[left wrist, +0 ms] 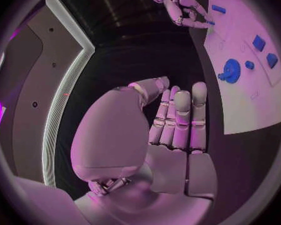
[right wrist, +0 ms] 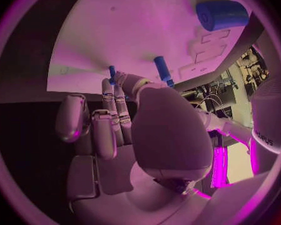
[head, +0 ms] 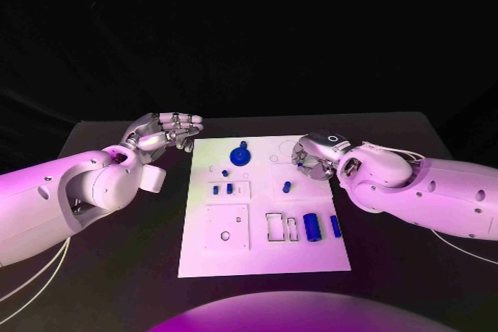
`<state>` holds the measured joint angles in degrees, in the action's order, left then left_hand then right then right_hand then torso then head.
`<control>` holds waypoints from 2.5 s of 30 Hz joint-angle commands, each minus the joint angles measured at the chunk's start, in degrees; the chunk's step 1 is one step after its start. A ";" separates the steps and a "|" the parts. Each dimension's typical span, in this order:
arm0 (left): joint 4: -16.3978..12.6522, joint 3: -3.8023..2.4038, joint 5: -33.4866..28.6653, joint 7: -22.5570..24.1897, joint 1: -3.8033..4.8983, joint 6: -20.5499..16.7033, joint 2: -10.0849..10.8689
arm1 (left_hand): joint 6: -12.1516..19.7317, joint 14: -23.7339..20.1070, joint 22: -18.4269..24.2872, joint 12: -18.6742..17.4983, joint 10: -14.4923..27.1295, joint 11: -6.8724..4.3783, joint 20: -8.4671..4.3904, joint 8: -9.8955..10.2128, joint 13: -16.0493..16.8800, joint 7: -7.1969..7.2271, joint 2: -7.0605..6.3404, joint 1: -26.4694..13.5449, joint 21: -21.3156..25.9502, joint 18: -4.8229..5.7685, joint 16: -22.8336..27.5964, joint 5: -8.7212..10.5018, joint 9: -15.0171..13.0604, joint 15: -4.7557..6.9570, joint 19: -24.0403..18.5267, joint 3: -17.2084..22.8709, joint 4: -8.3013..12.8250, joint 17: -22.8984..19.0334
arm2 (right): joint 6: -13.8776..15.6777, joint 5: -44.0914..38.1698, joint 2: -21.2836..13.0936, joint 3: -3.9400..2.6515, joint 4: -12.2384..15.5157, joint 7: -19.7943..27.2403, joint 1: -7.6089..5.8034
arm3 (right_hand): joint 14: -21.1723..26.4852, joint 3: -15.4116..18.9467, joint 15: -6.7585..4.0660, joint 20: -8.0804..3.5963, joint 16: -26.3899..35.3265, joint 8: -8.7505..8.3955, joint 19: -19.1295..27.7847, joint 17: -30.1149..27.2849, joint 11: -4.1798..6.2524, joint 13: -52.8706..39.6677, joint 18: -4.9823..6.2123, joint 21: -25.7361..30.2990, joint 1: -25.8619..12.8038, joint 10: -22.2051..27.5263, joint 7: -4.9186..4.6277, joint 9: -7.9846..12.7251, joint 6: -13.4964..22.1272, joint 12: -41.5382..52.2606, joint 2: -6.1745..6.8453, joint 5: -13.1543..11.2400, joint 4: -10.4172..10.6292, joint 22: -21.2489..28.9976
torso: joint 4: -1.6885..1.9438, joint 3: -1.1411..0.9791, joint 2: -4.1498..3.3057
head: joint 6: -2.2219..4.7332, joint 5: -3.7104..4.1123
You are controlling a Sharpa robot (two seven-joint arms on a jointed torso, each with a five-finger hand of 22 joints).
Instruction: Assemble the parts on the task board
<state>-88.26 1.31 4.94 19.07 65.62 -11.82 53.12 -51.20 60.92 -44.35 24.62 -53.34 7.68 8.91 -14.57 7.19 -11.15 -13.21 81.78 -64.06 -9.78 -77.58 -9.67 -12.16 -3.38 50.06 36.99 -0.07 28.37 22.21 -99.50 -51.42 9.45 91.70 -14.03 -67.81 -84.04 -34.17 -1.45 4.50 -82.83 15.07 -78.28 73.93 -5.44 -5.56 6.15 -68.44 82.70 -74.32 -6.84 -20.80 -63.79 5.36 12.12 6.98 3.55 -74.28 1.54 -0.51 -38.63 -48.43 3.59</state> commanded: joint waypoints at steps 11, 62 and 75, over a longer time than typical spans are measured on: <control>0.06 -0.05 0.26 0.37 0.01 -0.42 -0.20 | 0.60 -0.17 0.07 0.34 0.44 0.22 0.16 0.09 0.00 -0.28 0.12 -0.28 0.07 -0.85 -0.39 -0.16 0.15 -0.22 0.26 -0.11 0.20 -0.04 | 3.59 3.39 -1.76 -0.39 5.07 0.97 -1.37 | -3.09 -4.14 -0.33 -0.37 -0.27 0.30 -0.18 0.14 2.89 -3.18 -1.02 -0.19 -0.41 -3.26 -0.03 -0.12 -0.52 0.32 -0.12 0.19 -4.46 -0.09 | -0.03 0.00 -0.02 | -0.03 -0.48; 3.00 -0.05 2.23 0.21 -0.27 0.89 -4.48 | 0.53 -0.33 0.08 0.54 0.60 0.28 0.28 -0.06 0.01 -0.30 0.26 -0.31 0.04 -0.84 -0.48 -0.16 0.16 -0.32 0.25 -0.10 0.35 -0.21 | 5.49 7.83 9.46 -0.14 6.73 8.07 9.06 | -3.00 -5.10 -0.21 -0.36 -0.23 -0.07 0.64 -0.16 2.67 -3.55 -0.73 0.87 -0.77 -2.93 -0.23 -0.42 0.00 -0.21 -0.51 0.17 -5.63 0.45 | 0.19 -0.03 -0.05 | -1.57 -12.17; 2.89 -0.05 2.40 -0.05 -0.26 1.19 -4.15 | 0.53 -0.45 0.08 0.58 0.69 0.30 0.30 -0.11 0.00 -0.30 0.24 -0.36 0.04 -0.84 -0.47 -0.14 0.17 -0.34 0.22 -0.14 0.38 -0.35 | 6.03 7.75 9.98 -0.12 6.30 8.10 9.80 | -3.02 -5.18 -0.18 -0.33 -0.30 -0.12 0.61 -0.05 2.63 -3.63 -0.76 0.76 -0.94 -2.91 -0.28 -0.49 0.07 -0.29 -0.57 0.14 -5.80 0.32 | 0.21 -0.01 -0.04 | -1.57 -12.23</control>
<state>-85.21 1.32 7.02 18.90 65.33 -11.80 48.98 -50.79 60.70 -44.36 24.84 -52.93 8.10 8.91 -14.57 7.19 -11.55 -13.21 81.78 -64.06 -9.77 -77.82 -9.66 -12.05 -3.59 50.06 36.83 0.08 28.05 28.84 -90.94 -41.53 9.32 98.01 -5.87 -58.09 -84.05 -36.00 -1.41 4.31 -83.03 15.07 -78.06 73.83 -5.33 -5.56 6.16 -67.89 81.82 -74.21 -6.84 -21.23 -63.79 4.75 12.27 6.99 1.41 -73.88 1.75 -0.56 -38.68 -50.00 -8.66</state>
